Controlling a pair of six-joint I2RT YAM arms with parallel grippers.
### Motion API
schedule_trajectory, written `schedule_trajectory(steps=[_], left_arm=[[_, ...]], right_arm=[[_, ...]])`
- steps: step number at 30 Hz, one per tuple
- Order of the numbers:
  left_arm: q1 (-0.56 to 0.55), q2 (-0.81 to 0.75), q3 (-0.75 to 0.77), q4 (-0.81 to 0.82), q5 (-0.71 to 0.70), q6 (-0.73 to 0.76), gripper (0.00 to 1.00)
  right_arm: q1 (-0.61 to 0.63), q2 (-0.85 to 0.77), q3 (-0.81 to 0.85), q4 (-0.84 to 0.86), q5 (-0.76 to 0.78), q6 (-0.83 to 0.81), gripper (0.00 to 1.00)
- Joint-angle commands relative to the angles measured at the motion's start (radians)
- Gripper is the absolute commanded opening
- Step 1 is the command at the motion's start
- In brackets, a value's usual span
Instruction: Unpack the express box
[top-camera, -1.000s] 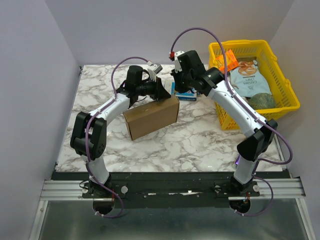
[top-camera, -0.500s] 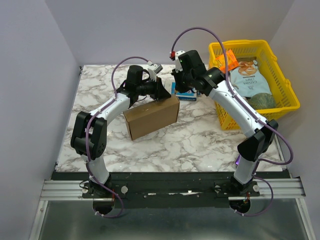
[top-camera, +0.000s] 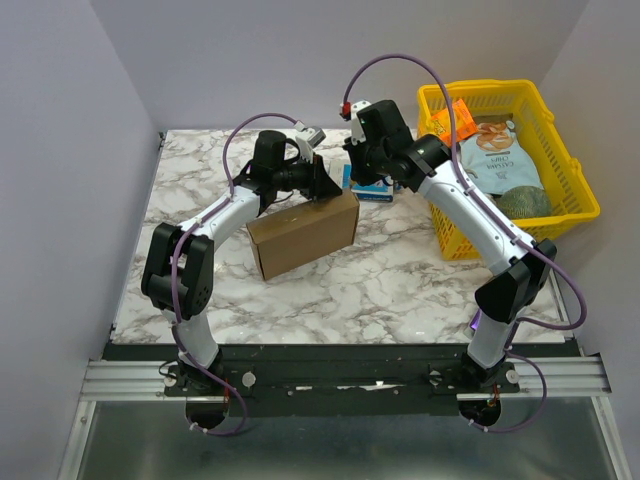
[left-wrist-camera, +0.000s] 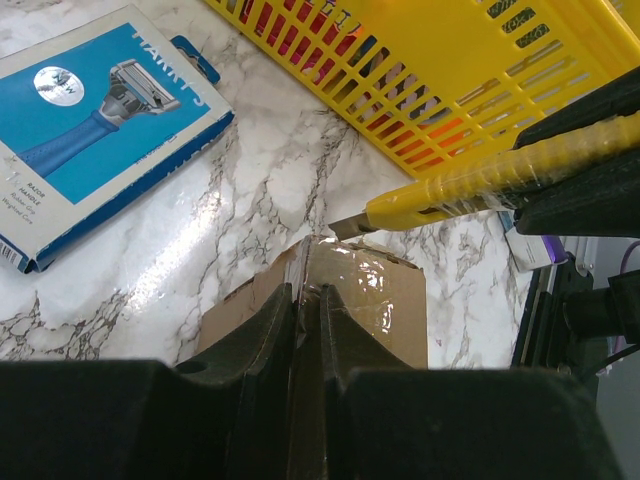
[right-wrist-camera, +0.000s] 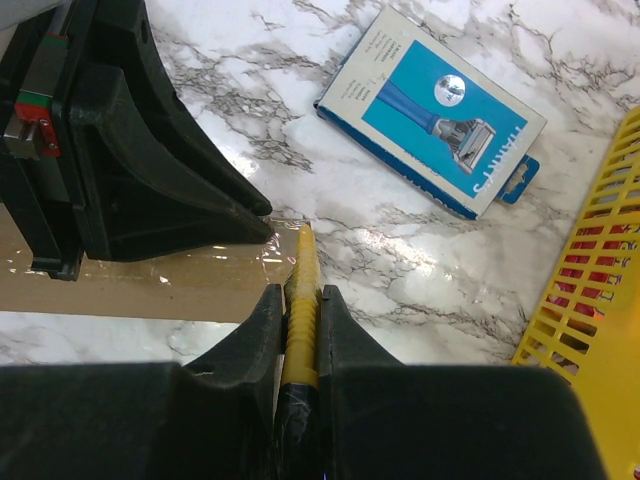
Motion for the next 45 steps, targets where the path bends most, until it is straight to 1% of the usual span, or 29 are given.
schedule_trajectory(steps=[1,11,21,31,40,43,45], left_arm=[[-0.017,0.105,-0.059,-0.216,-0.108,0.054,0.00],[-0.017,0.106,-0.060,-0.217,-0.110,0.056,0.00],[-0.017,0.119,-0.051,-0.222,-0.115,0.056,0.00],[-0.017,0.125,-0.051,-0.236,-0.145,0.065,0.00],[-0.023,0.126,-0.054,-0.240,-0.148,0.071,0.00],[-0.023,0.122,-0.053,-0.246,-0.151,0.079,0.00],[-0.023,0.120,-0.054,-0.248,-0.151,0.082,0.00]], right_arm=[[0.007,0.003,0.005,0.004,0.003,-0.002,0.00],[0.007,0.008,-0.021,-0.002,-0.006,-0.010,0.00],[0.007,-0.044,-0.092,-0.018,-0.021,-0.006,0.00],[0.012,-0.123,-0.165,-0.090,-0.103,0.004,0.00],[0.012,-0.161,-0.170,-0.131,-0.124,-0.003,0.01],[0.012,-0.187,-0.158,-0.157,-0.123,-0.026,0.00],[0.012,-0.207,-0.139,-0.206,-0.115,-0.033,0.00]])
